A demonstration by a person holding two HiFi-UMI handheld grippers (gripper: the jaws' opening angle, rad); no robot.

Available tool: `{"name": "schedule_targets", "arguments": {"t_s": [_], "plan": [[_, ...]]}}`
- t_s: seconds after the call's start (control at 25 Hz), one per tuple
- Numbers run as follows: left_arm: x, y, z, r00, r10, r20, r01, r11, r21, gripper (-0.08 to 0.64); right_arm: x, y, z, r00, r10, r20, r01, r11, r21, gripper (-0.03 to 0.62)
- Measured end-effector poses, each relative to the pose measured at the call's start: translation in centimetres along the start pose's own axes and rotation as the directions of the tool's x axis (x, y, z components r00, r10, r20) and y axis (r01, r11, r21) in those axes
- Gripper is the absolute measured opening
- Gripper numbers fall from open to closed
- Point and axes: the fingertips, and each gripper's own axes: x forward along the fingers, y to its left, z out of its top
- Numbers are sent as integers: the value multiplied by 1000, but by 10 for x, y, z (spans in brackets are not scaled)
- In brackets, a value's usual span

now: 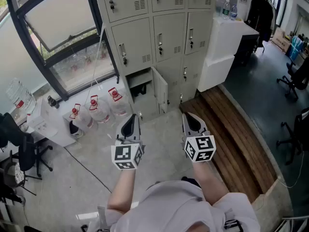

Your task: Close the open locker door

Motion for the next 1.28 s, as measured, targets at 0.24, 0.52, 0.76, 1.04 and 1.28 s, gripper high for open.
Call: {"name": "schedule_targets", "arguments": {"t_s": [0.24,0.52,0.76,1.04,1.28], "plan": [[-5,-1,1,1000,-2,5,2,1000,-3,8,-3,4,-3,1000,-6,-6,6,1000,-1,12],[-3,-4,2,1000,-6,8,6,1000,1,8,-6,-1,-2,1000,-19,-8,19,1000,0,12],[-4,-6,1,1000,-3,5,3,1000,4,8,-7,-5,-5,999,-34,-8,34,999,14,12],[-1,-4,-4,1000,16,-2,-16,1000,3,8,-1,-9,-6,1000,-25,-7,25,1000,4,12],[11,-18,-8,999,35,-13,-35,999,7,8,8,-25,-11,1000,5,-21,-5,1000,2,12]]}}
